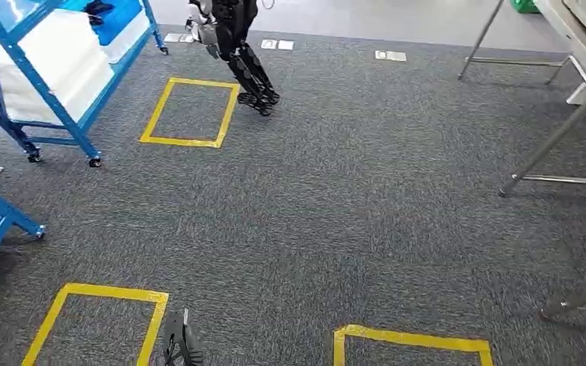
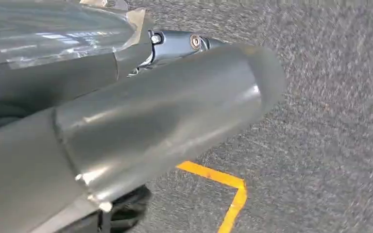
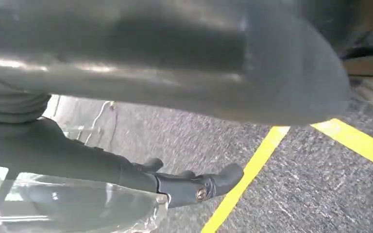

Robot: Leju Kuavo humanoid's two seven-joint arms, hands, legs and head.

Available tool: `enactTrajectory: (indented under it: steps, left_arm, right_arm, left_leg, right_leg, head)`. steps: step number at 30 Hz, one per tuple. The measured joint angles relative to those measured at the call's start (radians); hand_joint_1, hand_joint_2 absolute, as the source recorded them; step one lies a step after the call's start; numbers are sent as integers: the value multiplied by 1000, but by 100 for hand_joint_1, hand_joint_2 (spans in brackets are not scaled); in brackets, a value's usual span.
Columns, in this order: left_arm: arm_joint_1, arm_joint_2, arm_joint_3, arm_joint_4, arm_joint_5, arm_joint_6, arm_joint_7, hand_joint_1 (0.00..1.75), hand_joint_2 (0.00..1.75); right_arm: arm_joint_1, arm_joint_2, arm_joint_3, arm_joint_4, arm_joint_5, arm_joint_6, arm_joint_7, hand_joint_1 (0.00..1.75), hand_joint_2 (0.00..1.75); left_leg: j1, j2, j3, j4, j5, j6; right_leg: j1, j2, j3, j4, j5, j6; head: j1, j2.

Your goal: Take the parts from the cabinet and place them on the table.

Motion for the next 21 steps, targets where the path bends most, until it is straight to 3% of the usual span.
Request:
enactTrajectory:
  steps: [2,3,4,5,7,8,9,10,11,13,14,15,16,17,18,19,20,21]
  left_arm:
    - [4,0,0,0,0,3,0,0,0]
    - [4,0,0,0,0,3,0,0,0]
    - [3,0,0,0,0,3,0,0,0]
    - [4,-2,0,0,0,3,1,0,0]
    - [9,-1,0,0,0,4,1,0,0]
    - [12,0,0,0,0,4,1,0,0]
    - [14,1,0,0,1,4,1,0,0]
    - [15,-1,0,0,4,3,1,0,0]
    - [15,-1,0,0,7,0,1,0,0]
    - [16,-1,0,0,7,-7,1,0,0]
    - [18,-1,0,0,7,-10,1,0,0]
    - [21,0,0,0,7,-14,2,0,0]
    - [22,0,0,0,7,-15,3,0,0]
    - [22,1,0,0,6,-15,3,0,0]
    - [21,1,0,-1,6,-16,3,0,0]
    - [19,0,0,-4,6,-16,3,0,0]
    - [16,0,-1,-6,6,-17,3,0,0]
    - [15,-1,-1,-9,5,-18,3,0,0]
  right_arm:
    - [-1,-2,0,0,1,0,0,0,0]
    - [-2,-3,0,0,1,0,0,0,0]
    - [-1,-3,0,0,1,1,0,0,0]
    - [-2,-2,0,1,1,2,0,0,0]
    - [-9,-2,1,0,2,2,0,0,0]
    - [-8,-2,1,0,3,2,0,0,0]
    - [-10,0,1,0,5,2,0,0,0]
    - [-10,-1,1,0,6,2,0,0,0]
    - [-8,-1,1,0,7,3,0,0,0]
    - [-2,-2,1,0,6,3,0,0,0]
    - [-1,-3,0,0,6,3,0,0,0]
    - [-1,-3,1,0,6,3,0,0,0]
    - [-2,-3,1,0,6,3,0,0,0]
    - [-4,-3,1,0,6,3,0,0,0]
    - [-5,-2,1,0,6,3,0,0,0]
    - [-5,-2,1,0,6,3,-1,0,0]
    - [-4,-1,1,0,6,2,-2,0,0]
    - [-4,-2,0,0,5,1,-2,0,0]
  left_leg:
    - [2,-32,1,3,2,-4]
    - [3,-45,0,6,2,-9]
    - [-2,-56,-5,13,1,-17]
    - [-4,-66,-9,16,-1,-23]
    - [1,-78,-12,8,6,-35]
    - [2,-87,-16,8,11,-42]
    - [6,-68,-21,18,4,-42]
    - [-1,0,-37,54,-29,-45]
    - [1,36,-71,129,-77,-50]
    - [3,54,-144,286,-151,-56]
    - [4,57,-166,333,-163,-57]
    - [4,59,-160,327,-149,-57]
    - [5,61,-130,278,-121,-55]
    - [4,71,-74,185,-79,-51]
    - [1,103,-19,94,-47,-44]
    - [-5,161,20,29,-42,-38]
    - [-10,150,20,21,-42,-36]
    - [-11,139,16,21,-41,-32]
  right_leg:
    - [-9,12,70,-164,81,26]
    - [-17,43,110,-252,116,35]
    - [-18,79,118,-291,125,34]
    - [-16,63,115,-293,132,19]
    - [-5,50,125,-291,135,4]
    - [-9,37,125,-293,141,-5]
    - [-19,26,123,-296,146,-13]
    - [-15,17,123,-296,148,-22]
    - [-11,2,122,-296,147,-28]
    - [-5,-29,118,-296,146,-31]
    - [-4,-44,116,-296,145,-31]
    - [-3,-58,115,-296,145,-31]
    - [-2,-70,115,-296,145,-31]
    - [-2,-84,117,-296,144,-32]
    - [-1,-93,119,-296,143,-32]
    - [3,-101,121,-296,141,-29]
    - [13,-112,120,-293,137,-23]
    - [11,-122,121,-294,137,-21]
  head:
    - [0,0]
    - [0,0]
    - [3,0]
    - [1,0]
    - [-2,0]
    - [-2,0]
    - [-2,0]
    - [-7,0]
    - [-15,0]
    - [-15,0]
    - [-14,0]
    - [-14,0]
    - [-15,0]
    - [-14,0]
    - [-15,0]
    - [-15,0]
    - [-12,0]
    - [-10,0]
